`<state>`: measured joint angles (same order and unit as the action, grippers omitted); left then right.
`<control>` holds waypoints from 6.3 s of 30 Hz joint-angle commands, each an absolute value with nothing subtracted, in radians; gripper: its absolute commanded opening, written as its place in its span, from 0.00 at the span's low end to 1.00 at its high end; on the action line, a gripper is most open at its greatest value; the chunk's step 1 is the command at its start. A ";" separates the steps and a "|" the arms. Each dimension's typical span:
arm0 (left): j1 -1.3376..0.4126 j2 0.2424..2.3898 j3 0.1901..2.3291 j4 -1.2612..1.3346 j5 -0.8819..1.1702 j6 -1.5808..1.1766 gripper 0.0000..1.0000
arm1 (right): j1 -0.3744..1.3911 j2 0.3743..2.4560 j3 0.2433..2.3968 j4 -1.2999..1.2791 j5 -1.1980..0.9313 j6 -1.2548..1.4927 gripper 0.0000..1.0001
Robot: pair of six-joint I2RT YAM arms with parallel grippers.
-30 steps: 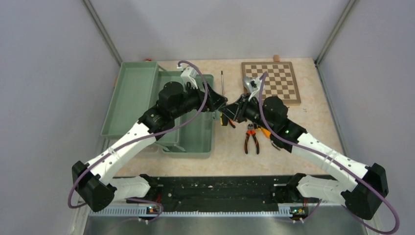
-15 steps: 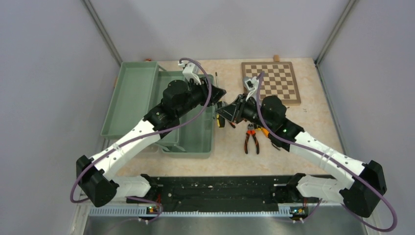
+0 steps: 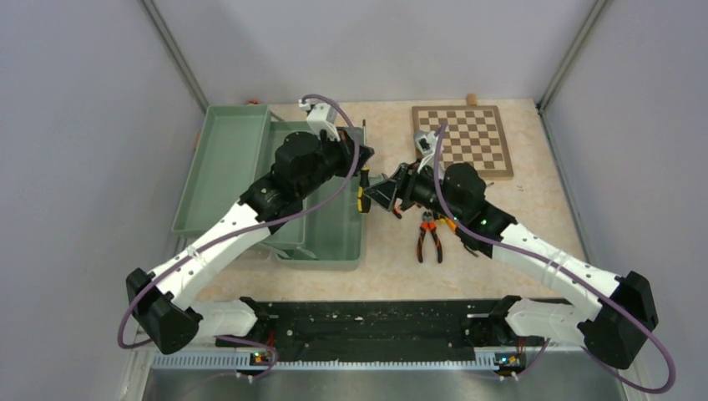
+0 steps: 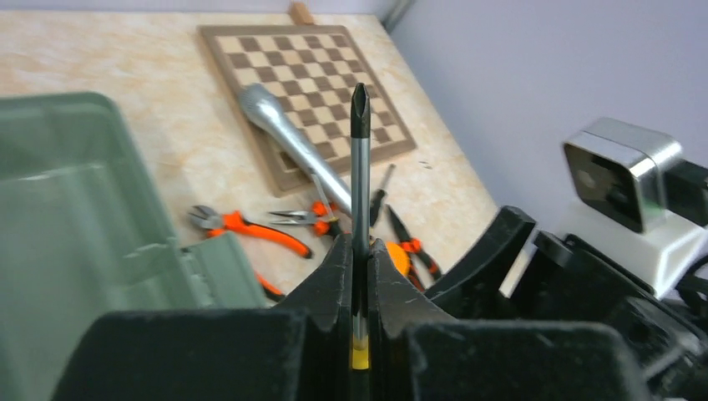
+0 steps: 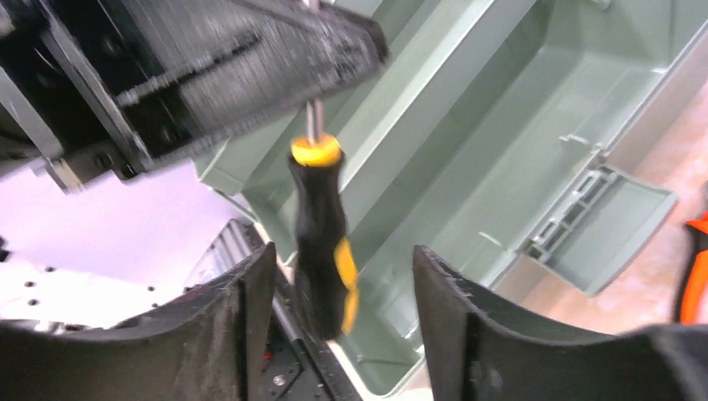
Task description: Pack the tool kit
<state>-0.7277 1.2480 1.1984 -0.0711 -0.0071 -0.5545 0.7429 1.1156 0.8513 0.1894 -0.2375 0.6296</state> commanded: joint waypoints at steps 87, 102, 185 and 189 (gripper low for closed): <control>-0.375 1.206 1.233 -0.216 0.442 -0.577 0.80 | 0.219 1.204 0.762 -0.342 -0.054 0.710 0.00; -0.480 1.293 1.197 -0.009 0.468 -0.783 0.80 | 0.440 1.017 0.751 -0.016 -0.212 0.688 0.00; -0.031 1.617 1.890 -0.912 -0.201 0.006 0.73 | 0.505 1.174 0.845 -0.336 0.147 0.492 0.81; -0.030 1.501 1.855 -0.855 -0.097 -0.080 0.92 | 0.451 1.228 0.852 -0.336 0.161 0.497 0.75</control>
<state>-0.0319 1.6653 1.8385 -0.9428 -0.2039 0.0124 0.4946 1.1858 0.8211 -0.3294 0.1318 0.4911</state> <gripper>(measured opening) 0.869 0.782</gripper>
